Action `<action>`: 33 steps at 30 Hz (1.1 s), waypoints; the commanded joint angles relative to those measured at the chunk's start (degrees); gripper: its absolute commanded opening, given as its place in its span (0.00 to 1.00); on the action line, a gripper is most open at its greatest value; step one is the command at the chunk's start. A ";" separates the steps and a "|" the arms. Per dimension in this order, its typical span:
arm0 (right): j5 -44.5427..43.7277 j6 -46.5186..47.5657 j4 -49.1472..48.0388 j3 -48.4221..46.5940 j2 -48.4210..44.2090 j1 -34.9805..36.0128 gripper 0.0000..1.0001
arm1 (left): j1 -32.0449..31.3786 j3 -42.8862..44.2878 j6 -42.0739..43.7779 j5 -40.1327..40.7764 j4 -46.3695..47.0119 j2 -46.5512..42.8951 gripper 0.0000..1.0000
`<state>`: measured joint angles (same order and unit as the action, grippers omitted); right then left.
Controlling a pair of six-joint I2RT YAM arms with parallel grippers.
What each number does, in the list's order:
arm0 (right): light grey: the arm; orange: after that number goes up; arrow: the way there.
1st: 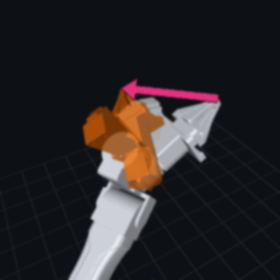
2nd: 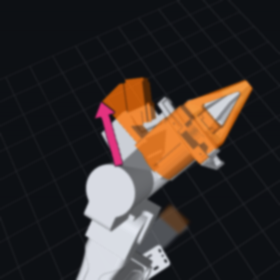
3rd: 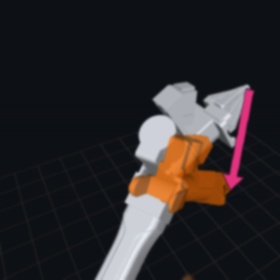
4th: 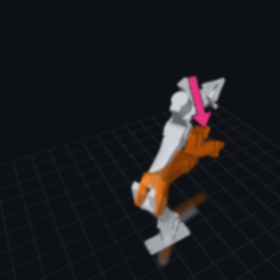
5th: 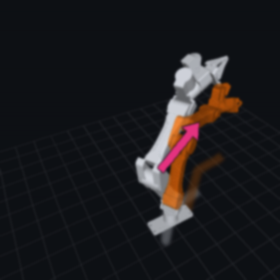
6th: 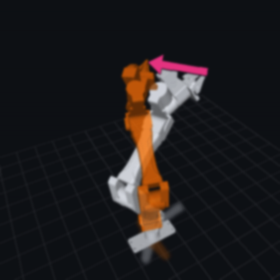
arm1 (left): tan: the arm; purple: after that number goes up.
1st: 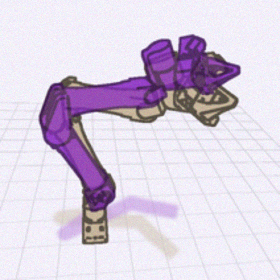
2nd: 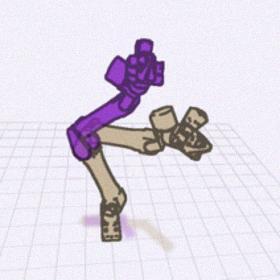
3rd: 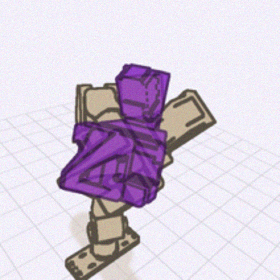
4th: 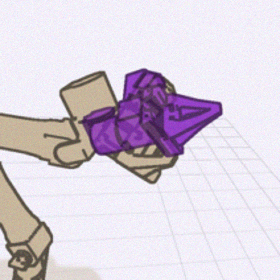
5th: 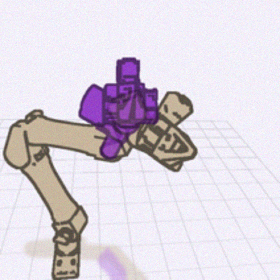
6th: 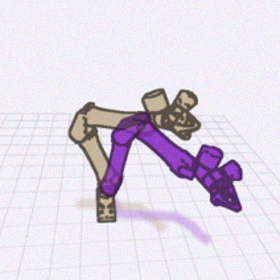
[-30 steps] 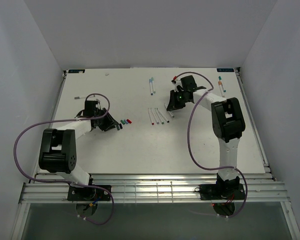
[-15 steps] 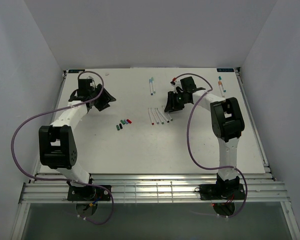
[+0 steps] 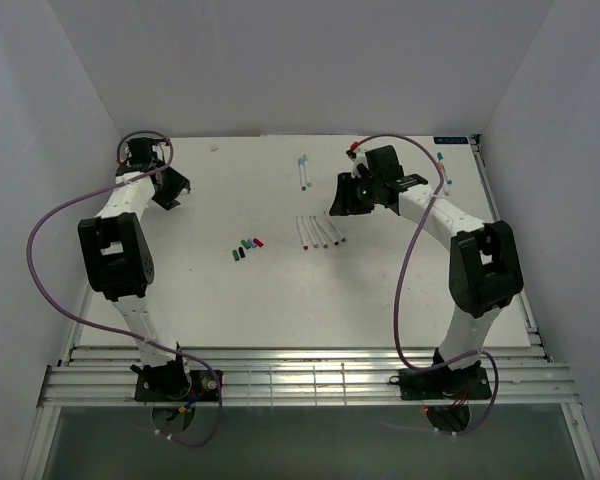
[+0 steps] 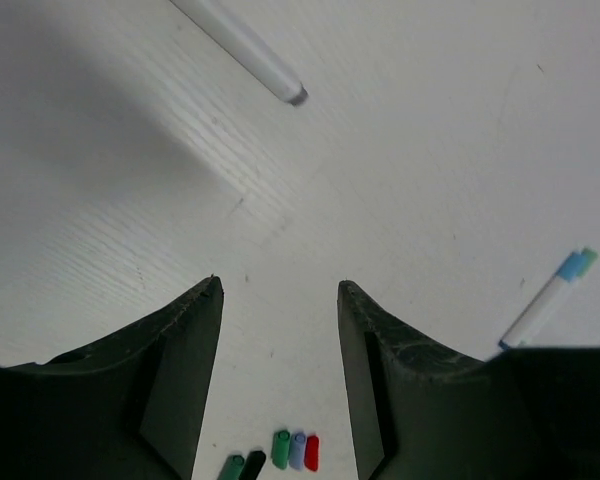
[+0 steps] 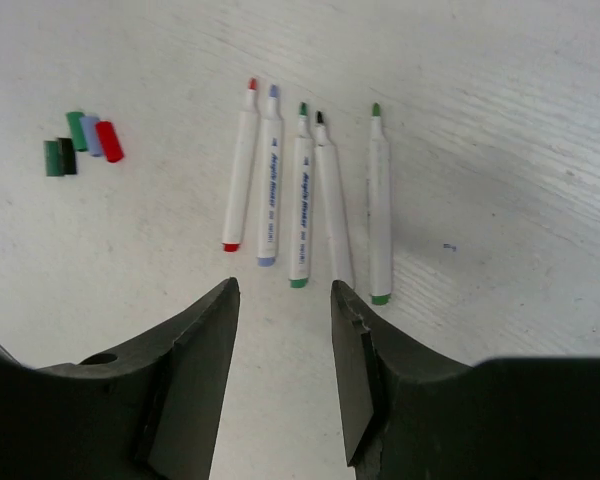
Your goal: Open the pen caps
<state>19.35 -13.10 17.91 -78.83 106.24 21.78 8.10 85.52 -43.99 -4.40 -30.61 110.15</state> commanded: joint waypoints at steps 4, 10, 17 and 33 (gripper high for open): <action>-5.03 -0.43 0.90 4.11 -9.89 4.06 0.48 | -0.19 13.96 -1.98 8.88 -8.50 8.23 0.60; -5.55 0.44 -0.77 9.39 -12.89 4.85 0.48 | 0.25 26.00 -2.59 13.18 -12.54 16.05 0.60; -5.82 1.41 -2.61 13.08 -15.00 4.85 0.48 | 0.87 31.99 -4.97 18.38 -15.18 19.93 0.61; -6.26 2.55 -4.20 17.04 -20.10 4.85 0.48 | 2.19 38.23 -2.60 13.99 -7.63 27.13 0.61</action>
<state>13.78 -11.79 15.73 -62.54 88.42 26.68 9.74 121.08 -47.37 11.05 -40.91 137.36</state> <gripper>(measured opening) 0.483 0.609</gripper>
